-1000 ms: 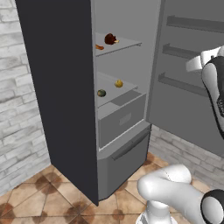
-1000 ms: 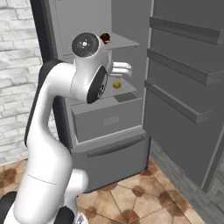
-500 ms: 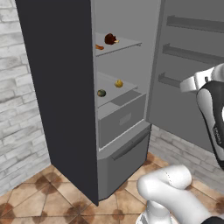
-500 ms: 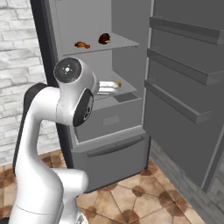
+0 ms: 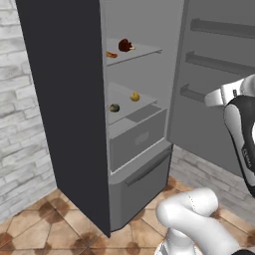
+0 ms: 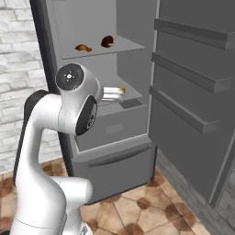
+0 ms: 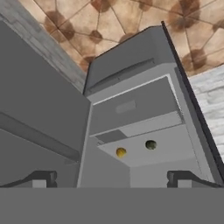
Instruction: Gather the squashs from the fridge and place them on a tray on the dining counter. Then gather the chicken drumstick and steak from the fridge and place them on the other tray.
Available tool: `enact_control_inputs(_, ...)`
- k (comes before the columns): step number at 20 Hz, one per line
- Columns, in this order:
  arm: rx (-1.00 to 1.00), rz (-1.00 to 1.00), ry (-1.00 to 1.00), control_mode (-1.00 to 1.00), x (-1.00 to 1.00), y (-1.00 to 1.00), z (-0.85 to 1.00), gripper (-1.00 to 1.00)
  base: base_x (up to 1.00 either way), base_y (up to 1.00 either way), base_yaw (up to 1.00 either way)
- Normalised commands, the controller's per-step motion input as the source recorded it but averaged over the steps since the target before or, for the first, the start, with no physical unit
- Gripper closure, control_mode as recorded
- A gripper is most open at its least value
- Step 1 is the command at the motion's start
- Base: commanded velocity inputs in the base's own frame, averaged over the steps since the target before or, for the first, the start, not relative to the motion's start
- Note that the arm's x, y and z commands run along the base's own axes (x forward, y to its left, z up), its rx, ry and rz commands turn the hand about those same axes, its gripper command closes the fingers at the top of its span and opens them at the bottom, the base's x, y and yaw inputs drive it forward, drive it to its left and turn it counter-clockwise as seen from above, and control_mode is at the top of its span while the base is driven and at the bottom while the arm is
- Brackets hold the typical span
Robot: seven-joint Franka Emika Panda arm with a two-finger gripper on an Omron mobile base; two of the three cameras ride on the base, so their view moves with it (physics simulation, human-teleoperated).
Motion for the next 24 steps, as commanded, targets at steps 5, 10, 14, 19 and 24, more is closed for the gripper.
enact_control_inputs(5,0.00,0.00,0.00,1.00,0.00,0.00,0.00,-1.00,0.88,-0.19,0.19)
enact_control_inputs(10,0.00,0.00,0.00,1.00,0.00,0.00,0.00,-1.00,0.85,-0.03,0.13)
enact_control_inputs(14,0.00,0.00,0.00,1.00,0.00,0.00,0.00,-1.00,0.72,-0.01,0.09)
enact_control_inputs(19,0.00,0.00,0.00,1.00,0.00,0.00,0.00,-1.00,0.48,-0.02,0.26)
enact_control_inputs(24,0.00,0.00,0.00,1.00,0.00,0.00,0.00,-1.00,0.02,-0.10,0.34)
